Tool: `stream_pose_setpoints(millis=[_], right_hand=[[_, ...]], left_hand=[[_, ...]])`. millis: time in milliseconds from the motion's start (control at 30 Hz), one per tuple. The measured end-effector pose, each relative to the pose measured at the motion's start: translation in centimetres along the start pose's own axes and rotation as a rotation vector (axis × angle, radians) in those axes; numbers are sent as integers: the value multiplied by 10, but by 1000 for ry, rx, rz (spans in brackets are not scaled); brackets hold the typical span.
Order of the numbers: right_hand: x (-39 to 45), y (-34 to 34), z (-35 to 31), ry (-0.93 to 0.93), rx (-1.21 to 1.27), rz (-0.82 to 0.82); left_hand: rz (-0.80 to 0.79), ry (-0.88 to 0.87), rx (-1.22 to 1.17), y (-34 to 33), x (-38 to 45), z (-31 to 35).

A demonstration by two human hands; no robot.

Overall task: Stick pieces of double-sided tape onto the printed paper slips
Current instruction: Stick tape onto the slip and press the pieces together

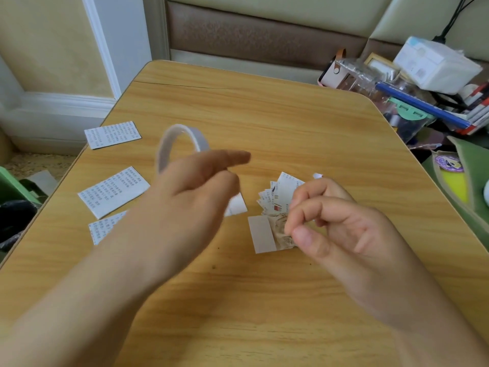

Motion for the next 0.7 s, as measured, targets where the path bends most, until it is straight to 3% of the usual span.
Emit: stream_pose_setpoints(millis=[100, 200, 300, 433, 700], right_hand=[[-2, 3, 6, -164, 179, 27], [-5, 10, 28, -540, 415, 90], [-13, 8, 40, -867, 515, 33], [-19, 3, 40, -964, 530, -17], [-19, -2, 42, -967, 550, 10]], left_hand=[[32, -60, 85, 7, 7, -3], [-69, -222, 282, 0, -2, 2], [-212, -399, 576, -13, -9, -10], [-299, -614, 779, -27, -15, -9], [-321, -547, 915, -37, -13, -20]])
Point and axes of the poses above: each hand's wrist, its own x-axis towards the middle knuckle, its own y-axis out of the back of the hand, z = x × y, the point moved 6 cm from there along x, towards the middle knuckle, and after that the axes turned 14 degrees about z, right-handed, at the moved point
